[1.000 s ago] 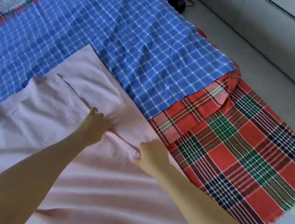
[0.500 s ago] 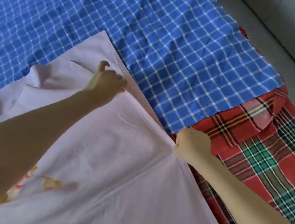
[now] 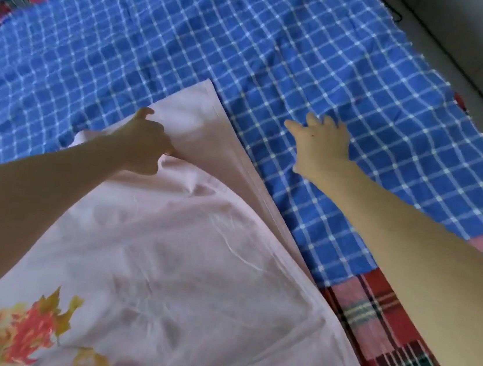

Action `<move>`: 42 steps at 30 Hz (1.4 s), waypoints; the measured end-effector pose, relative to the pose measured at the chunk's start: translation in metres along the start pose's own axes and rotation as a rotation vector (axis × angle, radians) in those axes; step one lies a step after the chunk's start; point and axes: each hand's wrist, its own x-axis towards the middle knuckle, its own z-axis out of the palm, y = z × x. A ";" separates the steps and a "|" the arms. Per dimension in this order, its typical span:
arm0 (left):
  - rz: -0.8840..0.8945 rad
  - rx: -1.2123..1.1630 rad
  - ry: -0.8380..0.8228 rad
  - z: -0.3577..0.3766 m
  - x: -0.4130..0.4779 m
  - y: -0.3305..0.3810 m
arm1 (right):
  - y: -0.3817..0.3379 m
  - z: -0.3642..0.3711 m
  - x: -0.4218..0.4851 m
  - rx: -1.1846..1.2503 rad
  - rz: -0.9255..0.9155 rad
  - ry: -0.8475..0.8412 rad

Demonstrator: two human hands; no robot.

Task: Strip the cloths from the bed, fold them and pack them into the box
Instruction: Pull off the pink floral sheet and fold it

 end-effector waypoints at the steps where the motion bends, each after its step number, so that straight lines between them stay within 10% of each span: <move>1: -0.022 0.042 -0.008 0.005 0.004 -0.009 | -0.002 -0.002 0.018 -0.009 0.022 -0.070; 5: -0.138 0.077 0.047 0.020 0.015 -0.036 | -0.005 0.011 0.043 -0.049 0.074 -0.226; 12: -0.016 -0.515 0.747 -0.030 0.048 -0.093 | 0.002 0.011 0.056 -0.069 0.056 -0.323; 21: -0.113 -0.715 0.422 -0.050 0.126 -0.077 | 0.005 0.016 0.059 -0.055 0.037 -0.341; 29: -0.220 -1.212 0.652 -0.045 0.145 -0.067 | 0.002 0.019 0.061 -0.086 0.056 -0.340; 42: -0.323 -0.930 0.207 -0.037 0.141 -0.064 | 0.002 0.020 0.061 -0.103 0.069 -0.335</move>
